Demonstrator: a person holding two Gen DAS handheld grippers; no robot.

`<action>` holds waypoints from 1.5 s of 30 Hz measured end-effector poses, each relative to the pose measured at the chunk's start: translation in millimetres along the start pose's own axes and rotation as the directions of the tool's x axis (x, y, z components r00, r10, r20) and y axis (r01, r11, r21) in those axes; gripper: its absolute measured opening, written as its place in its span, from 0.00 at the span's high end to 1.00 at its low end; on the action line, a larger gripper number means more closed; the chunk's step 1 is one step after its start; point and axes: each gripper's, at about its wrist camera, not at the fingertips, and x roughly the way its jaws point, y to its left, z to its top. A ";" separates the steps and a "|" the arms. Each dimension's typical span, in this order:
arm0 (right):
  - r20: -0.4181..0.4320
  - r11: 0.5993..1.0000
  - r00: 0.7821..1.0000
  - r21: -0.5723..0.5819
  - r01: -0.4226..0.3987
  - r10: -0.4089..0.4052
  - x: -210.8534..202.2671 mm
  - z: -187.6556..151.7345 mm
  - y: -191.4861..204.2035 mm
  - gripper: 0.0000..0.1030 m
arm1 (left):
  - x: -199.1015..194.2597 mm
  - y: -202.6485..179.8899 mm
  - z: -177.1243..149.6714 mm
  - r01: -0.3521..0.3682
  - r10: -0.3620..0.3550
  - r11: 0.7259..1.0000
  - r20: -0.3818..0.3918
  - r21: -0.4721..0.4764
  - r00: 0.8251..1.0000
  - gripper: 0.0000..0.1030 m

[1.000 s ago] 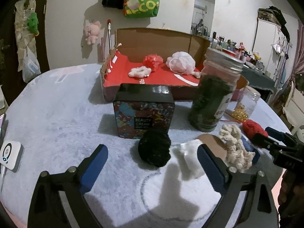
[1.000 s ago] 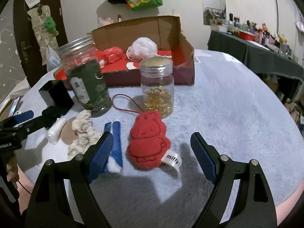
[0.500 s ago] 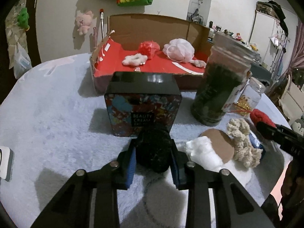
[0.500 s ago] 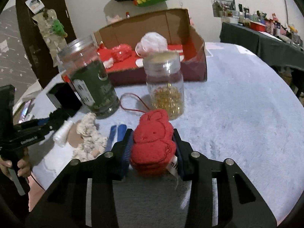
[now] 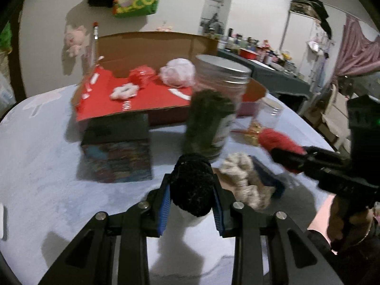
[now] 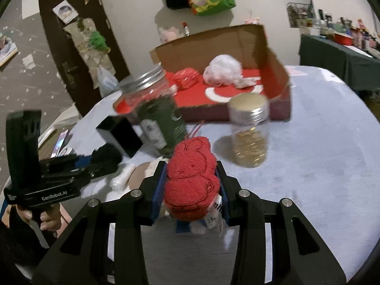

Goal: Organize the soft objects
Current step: 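Grasp the black pom-pom with the left gripper while the right grasps the red knitted toy, then lift the black pom-pom and red knitted toy and carry both over the red-lined box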

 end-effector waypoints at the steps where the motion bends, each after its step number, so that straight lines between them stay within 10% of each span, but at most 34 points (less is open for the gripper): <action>1: -0.006 1.000 1.000 0.003 -0.009 0.009 2.9 -1.2 1.4 0.64 | 2.8 -3.4 0.8 0.010 -0.010 1.000 -0.006 0.009 1.000 0.68; 45: -0.049 0.994 0.996 0.080 -0.077 0.081 5.5 0.4 -30.8 0.64 | -10.6 33.9 -4.2 -0.003 0.003 0.999 -0.002 -0.047 1.000 0.68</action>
